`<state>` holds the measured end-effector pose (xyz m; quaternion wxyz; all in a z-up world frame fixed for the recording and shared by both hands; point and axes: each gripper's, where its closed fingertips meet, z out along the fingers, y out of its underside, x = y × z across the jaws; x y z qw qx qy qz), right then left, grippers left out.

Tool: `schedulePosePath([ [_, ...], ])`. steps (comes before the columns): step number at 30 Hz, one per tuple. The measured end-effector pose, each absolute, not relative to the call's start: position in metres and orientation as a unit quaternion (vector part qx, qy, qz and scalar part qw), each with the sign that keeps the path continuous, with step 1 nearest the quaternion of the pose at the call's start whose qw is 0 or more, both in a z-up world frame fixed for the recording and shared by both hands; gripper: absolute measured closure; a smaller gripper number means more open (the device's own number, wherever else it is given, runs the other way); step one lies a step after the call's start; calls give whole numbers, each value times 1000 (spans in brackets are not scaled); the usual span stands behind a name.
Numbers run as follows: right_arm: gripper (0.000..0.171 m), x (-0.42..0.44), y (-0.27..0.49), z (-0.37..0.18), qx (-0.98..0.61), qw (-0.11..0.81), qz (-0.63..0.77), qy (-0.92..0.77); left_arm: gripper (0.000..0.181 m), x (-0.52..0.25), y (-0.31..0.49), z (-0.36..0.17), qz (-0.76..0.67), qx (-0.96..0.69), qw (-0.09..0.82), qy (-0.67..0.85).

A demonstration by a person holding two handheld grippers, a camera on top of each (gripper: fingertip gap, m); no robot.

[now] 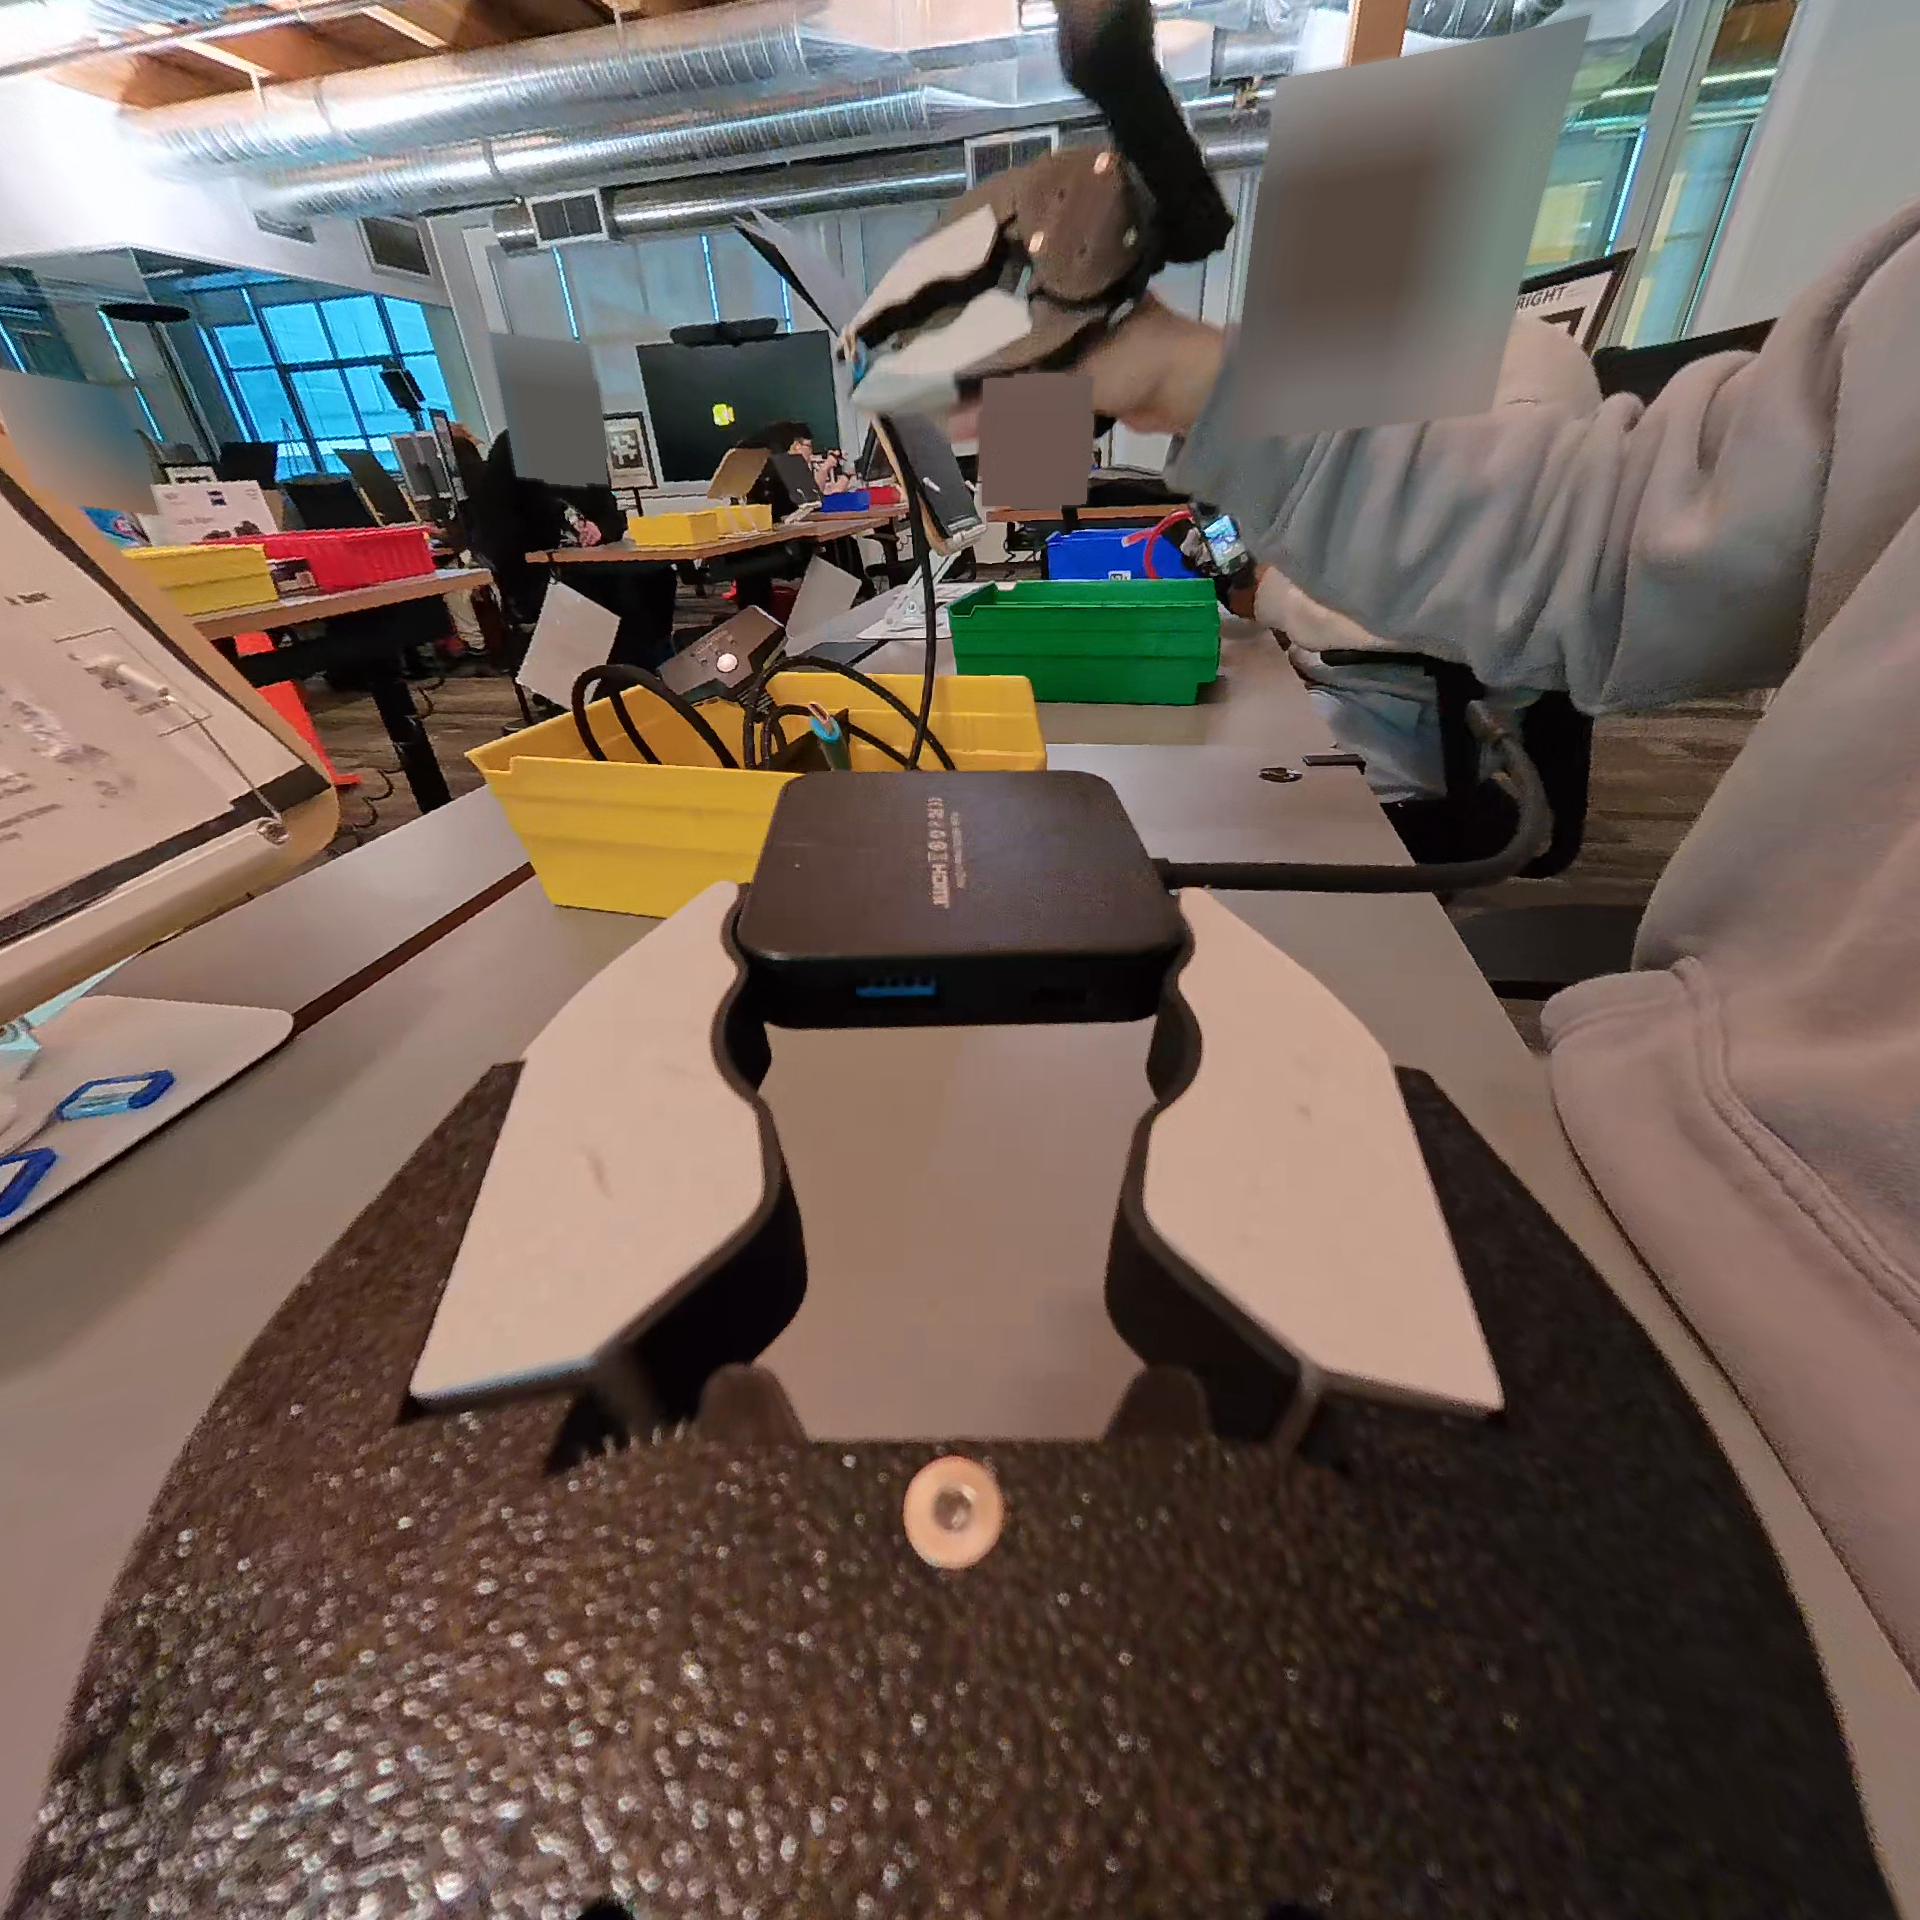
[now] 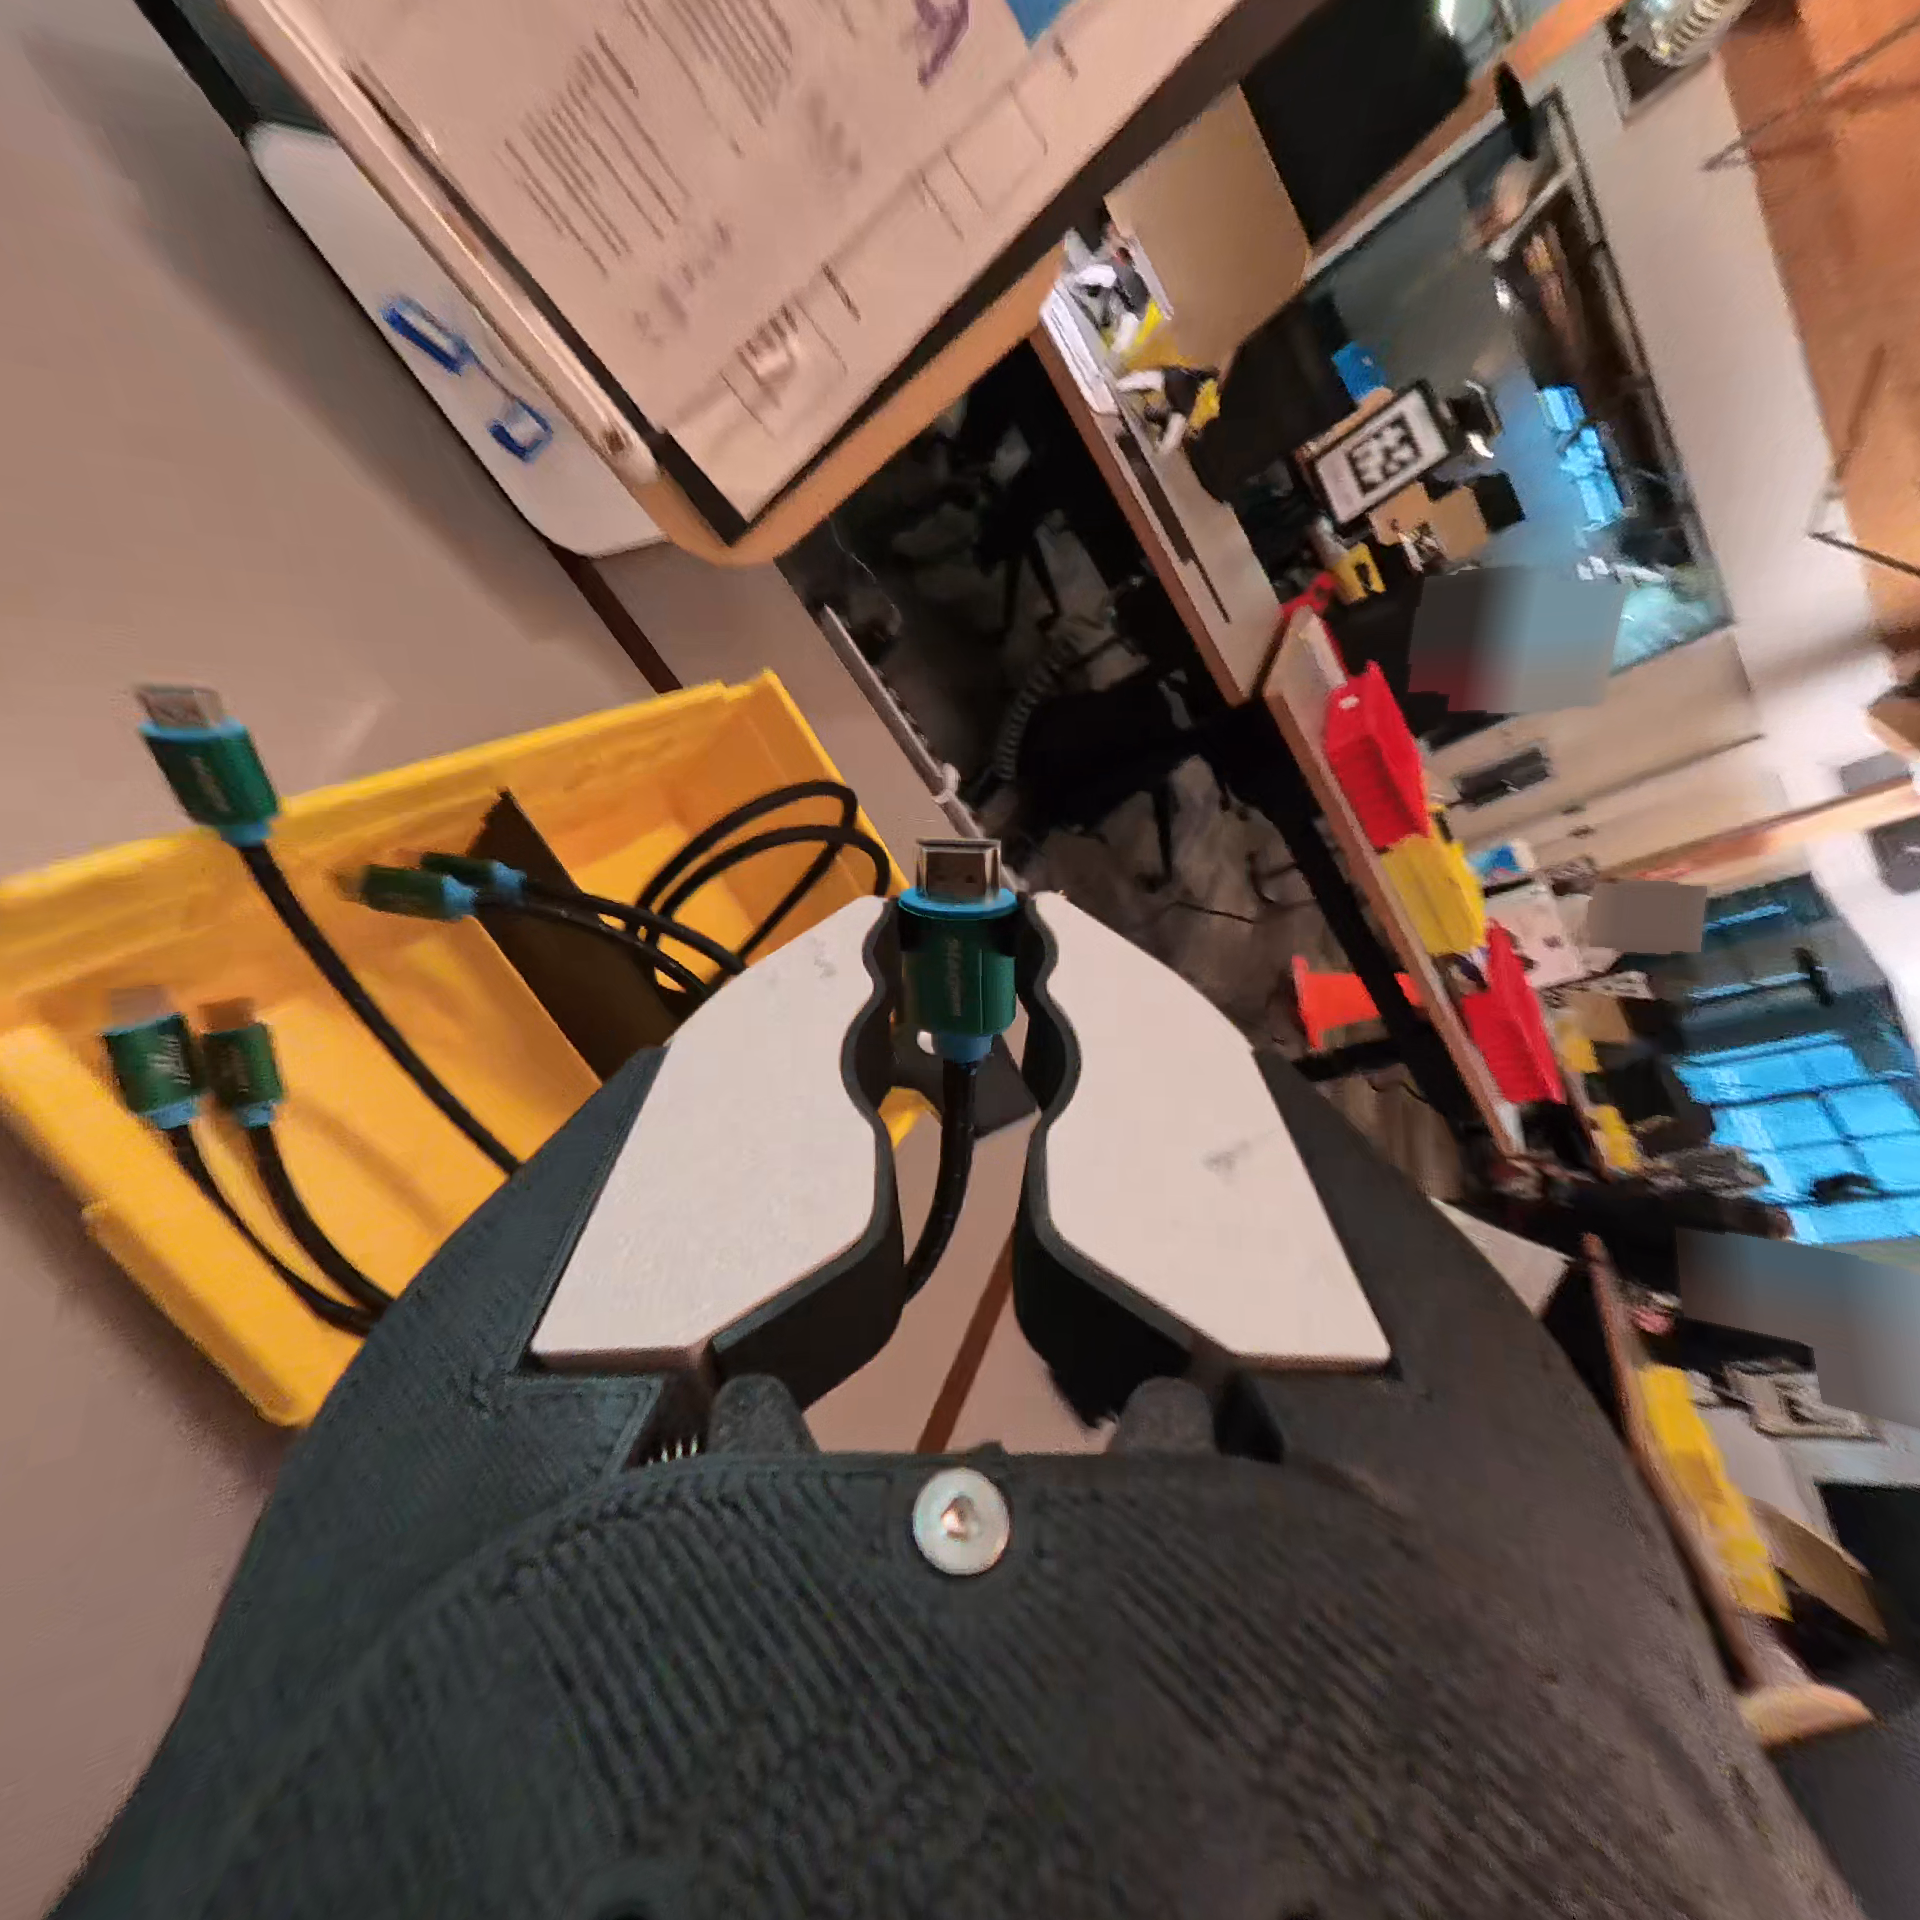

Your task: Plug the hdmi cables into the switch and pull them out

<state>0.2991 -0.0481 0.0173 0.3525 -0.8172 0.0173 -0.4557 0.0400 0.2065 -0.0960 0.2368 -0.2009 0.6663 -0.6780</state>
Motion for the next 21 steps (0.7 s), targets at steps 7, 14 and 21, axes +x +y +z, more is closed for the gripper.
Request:
schedulePosePath([
  [7,150,320,-44,-76,-848,256,-464,-1,109,38,201,-104,-668,-210,224,678],
  [14,149,320,-2,-124,-868,370,-332,7,109,37,198,-104,-679,-212,216,668],
  [21,143,342,7,-169,-893,326,-309,7,109,40,198,-105,-675,-221,213,671],
])
